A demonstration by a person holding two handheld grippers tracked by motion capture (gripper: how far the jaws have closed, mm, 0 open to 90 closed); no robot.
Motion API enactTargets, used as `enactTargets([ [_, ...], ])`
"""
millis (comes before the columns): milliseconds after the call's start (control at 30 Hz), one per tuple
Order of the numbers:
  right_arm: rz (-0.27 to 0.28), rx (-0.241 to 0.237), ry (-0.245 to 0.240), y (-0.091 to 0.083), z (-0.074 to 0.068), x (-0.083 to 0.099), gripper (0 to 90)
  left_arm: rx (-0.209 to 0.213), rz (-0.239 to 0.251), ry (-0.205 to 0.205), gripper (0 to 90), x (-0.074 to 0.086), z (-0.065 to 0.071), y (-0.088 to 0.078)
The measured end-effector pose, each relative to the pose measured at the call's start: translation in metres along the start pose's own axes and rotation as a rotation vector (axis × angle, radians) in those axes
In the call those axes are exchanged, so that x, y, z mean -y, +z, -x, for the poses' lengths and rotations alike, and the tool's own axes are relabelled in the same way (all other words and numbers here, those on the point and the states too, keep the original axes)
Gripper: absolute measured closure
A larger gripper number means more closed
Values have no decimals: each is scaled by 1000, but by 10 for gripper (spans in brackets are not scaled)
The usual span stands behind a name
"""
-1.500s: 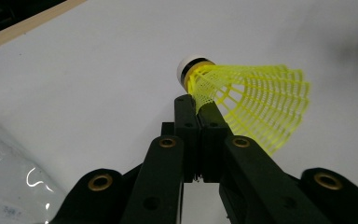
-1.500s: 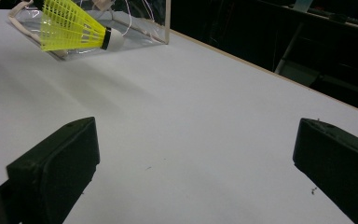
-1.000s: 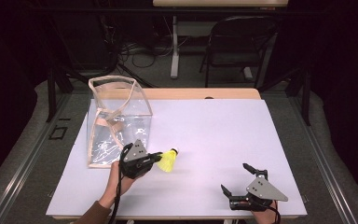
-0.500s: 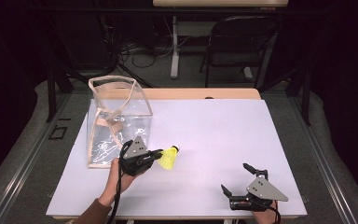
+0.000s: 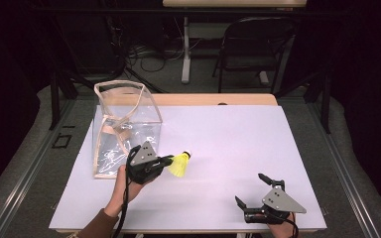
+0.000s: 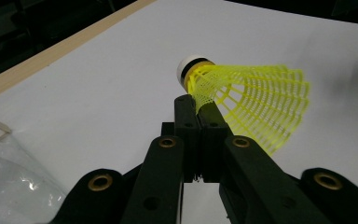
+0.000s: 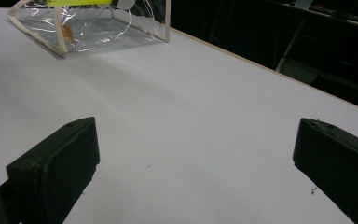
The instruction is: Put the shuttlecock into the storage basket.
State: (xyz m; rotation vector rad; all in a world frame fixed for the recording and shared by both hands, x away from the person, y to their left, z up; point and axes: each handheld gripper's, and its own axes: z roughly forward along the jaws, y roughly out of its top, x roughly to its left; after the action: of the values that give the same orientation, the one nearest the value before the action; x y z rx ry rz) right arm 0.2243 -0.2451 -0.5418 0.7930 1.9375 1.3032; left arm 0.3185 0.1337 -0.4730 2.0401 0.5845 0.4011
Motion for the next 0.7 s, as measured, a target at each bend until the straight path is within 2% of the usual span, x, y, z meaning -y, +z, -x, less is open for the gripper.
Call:
enactTargets([
  [300,0,0,0,0,0,0,0,4,8,11,889,-9,3,-2],
  [700,0,-3,-2,1,0,0,0,-2,19,16,889,-18,0,-5],
])
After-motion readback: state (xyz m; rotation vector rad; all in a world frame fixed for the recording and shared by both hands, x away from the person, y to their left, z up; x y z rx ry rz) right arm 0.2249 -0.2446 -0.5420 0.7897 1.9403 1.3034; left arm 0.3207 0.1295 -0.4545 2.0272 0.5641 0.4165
